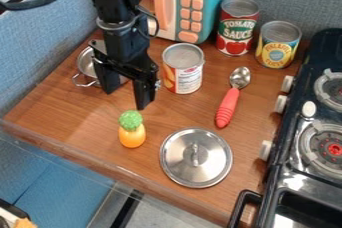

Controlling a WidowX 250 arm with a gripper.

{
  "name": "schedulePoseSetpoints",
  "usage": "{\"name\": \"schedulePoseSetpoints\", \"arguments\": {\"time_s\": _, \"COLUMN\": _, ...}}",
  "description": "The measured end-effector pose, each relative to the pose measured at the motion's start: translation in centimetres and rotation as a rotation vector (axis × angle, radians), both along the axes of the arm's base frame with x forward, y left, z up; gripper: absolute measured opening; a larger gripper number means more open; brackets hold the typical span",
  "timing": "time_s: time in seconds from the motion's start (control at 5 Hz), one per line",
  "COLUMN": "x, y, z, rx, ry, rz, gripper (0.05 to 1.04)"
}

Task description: Move a pan

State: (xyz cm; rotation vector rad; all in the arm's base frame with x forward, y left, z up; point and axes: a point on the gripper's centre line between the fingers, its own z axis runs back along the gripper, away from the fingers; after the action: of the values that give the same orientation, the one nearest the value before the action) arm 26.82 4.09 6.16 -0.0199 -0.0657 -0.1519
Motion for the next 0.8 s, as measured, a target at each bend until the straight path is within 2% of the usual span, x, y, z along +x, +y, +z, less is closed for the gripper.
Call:
{"name": "schedulePoseSetpoints", "arguments": {"time_s": 0.2, "x": -0.2, "y": -0.1, "z": -1.0, "rx": -0.012, "ry": 0.043, "rz": -0.003, "gripper": 1.001}}
{"name": "schedulePoseSetpoints", "arguments": {"time_s": 0.4, "x": 3.5, "y": 1.3, "z": -2.0, "rx": -0.038, "ry": 0.060, "rz": 0.020, "gripper": 1.001}}
{"name": "schedulePoseSetpoints", "arguments": {"time_s": 0.6, "x": 6.8, "y": 2.9, "z": -2.2, "rx": -0.041, "ry": 0.054, "rz": 0.017, "gripper": 1.001}}
{"name": "schedulePoseSetpoints", "arguments": {"time_s": 0.8, "x": 10.3, "y": 4.2, "z": -2.7, "rx": -0.023, "ry": 0.036, "rz": 0.015, "gripper": 1.001}}
